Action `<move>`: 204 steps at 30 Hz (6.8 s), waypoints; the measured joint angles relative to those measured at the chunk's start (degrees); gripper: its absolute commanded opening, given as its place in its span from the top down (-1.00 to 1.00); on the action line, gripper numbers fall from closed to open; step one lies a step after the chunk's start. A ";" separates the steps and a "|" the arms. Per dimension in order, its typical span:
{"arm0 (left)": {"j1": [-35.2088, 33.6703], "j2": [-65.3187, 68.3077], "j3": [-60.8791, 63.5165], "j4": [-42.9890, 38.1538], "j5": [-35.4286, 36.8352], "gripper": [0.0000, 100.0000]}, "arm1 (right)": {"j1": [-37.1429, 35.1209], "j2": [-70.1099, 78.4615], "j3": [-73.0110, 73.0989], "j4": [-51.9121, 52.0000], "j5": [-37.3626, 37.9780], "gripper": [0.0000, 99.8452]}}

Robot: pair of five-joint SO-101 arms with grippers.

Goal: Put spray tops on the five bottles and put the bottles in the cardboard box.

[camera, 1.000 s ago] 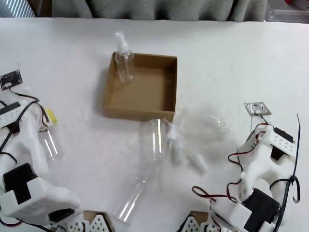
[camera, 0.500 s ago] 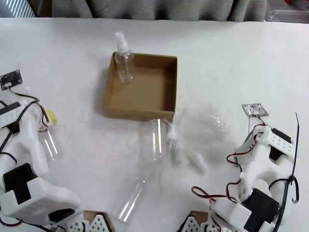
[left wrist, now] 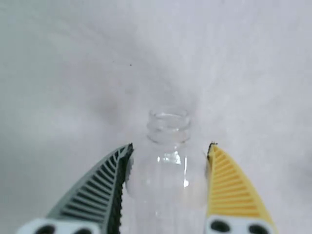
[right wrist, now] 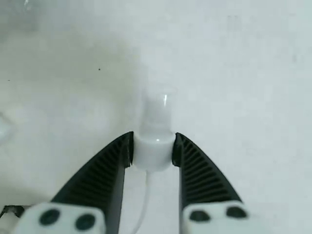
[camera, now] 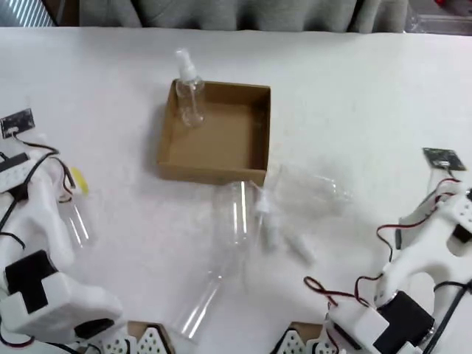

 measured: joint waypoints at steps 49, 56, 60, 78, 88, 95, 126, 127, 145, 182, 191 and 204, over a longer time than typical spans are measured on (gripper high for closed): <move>42.20 -92.22 36.40 2.64 -0.09 0.95 | -41.41 -52.40 0.26 -15.30 -29.27 0.97; 47.12 -104.09 43.34 2.64 -0.18 0.95 | -52.57 -57.32 -2.37 -19.69 -38.42 0.97; 50.55 -105.76 43.60 2.64 -0.18 0.95 | -63.30 -59.52 -4.40 -20.22 -39.38 0.97; 57.05 -105.85 43.60 2.64 -0.18 0.95 | -82.55 -53.98 -5.10 -31.47 -39.56 0.97; 57.05 -105.85 43.60 2.64 -0.18 0.95 | -83.34 -53.45 -5.10 -33.23 -39.56 0.97; 57.05 -105.85 43.60 2.64 -0.18 0.95 | -83.34 -48.53 -5.10 -34.46 -39.56 0.97; 57.14 -105.85 43.60 2.64 -0.18 0.95 | -83.60 -47.82 3.78 -33.85 -46.24 0.97; 57.14 -105.85 43.60 2.64 -0.18 0.95 | -83.60 -47.82 3.87 -33.85 -46.59 0.97; 57.32 -105.93 43.69 2.64 -0.18 0.95 | -89.14 -53.01 10.20 -27.69 -47.47 0.97; 52.66 -105.93 43.69 2.64 -0.18 0.95 | -88.26 -57.76 5.19 -13.63 -43.34 0.91; 52.57 -105.93 43.69 2.64 -0.18 0.95 | -80.00 -52.75 16.79 -28.84 -42.73 0.97; 52.40 -105.93 43.69 2.64 -0.18 0.95 | -82.81 -42.46 18.55 -41.76 -42.64 0.97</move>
